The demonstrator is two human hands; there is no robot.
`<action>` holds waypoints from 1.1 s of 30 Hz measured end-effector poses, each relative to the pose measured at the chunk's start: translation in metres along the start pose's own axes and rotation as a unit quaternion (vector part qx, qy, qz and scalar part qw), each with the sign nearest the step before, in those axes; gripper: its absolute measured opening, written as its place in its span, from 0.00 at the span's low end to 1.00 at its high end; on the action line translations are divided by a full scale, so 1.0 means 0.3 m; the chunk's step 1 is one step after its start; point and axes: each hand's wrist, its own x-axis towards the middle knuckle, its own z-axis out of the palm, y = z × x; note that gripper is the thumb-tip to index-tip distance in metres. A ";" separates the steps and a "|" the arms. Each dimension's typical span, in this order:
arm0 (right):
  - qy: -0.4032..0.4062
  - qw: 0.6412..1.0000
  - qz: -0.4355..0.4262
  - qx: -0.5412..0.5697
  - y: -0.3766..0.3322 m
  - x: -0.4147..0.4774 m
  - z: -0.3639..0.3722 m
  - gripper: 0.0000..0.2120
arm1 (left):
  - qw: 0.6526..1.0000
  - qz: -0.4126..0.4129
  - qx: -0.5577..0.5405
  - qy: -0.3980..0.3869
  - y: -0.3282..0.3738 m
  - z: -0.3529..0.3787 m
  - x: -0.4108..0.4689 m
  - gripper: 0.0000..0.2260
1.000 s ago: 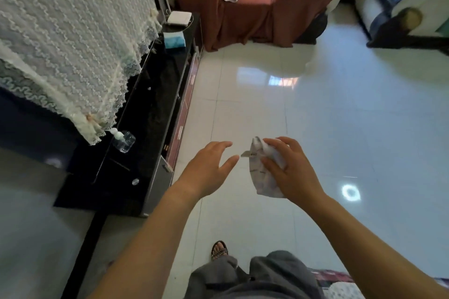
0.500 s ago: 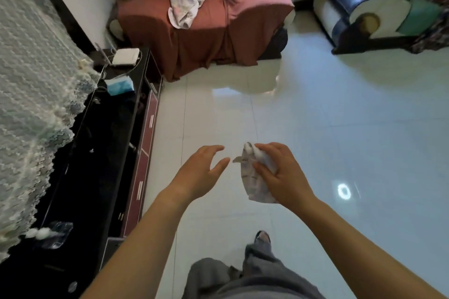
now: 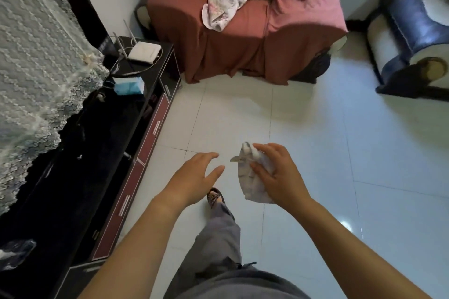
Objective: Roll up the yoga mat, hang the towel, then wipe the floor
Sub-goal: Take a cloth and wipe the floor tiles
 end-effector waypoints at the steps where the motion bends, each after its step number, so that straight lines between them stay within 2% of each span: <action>1: -0.010 1.000 -0.003 -0.001 0.001 0.079 0.008 0.17 | 1.000 -0.005 -0.004 0.003 -0.015 -0.026 0.071 0.22; 8: -0.068 0.997 -0.005 -0.020 -0.067 0.636 0.006 0.17 | 0.999 -0.045 -0.007 -0.009 -0.067 -0.323 0.508 0.22; 14: -0.081 0.995 -0.062 -0.014 -0.166 1.046 0.048 0.17 | 0.995 -0.073 -0.020 0.059 -0.101 -0.565 0.759 0.22; 22: -0.188 0.974 -0.125 -0.028 -0.166 1.550 0.150 0.16 | 0.975 -0.158 -0.068 0.143 -0.197 -0.707 1.069 0.20; 26: -0.257 0.953 -0.156 -0.048 -0.144 1.859 0.206 0.17 | 0.957 -0.215 -0.069 0.183 -0.247 -0.751 1.252 0.21; 30: -0.347 0.908 -0.219 -0.081 -0.136 2.139 0.279 0.17 | 0.934 -0.280 -0.080 0.210 -0.271 -0.753 1.416 0.21; 33: -0.383 0.888 -0.236 -0.091 -0.111 2.287 0.343 0.17 | 0.920 -0.315 -0.087 0.215 -0.287 -0.743 1.515 0.22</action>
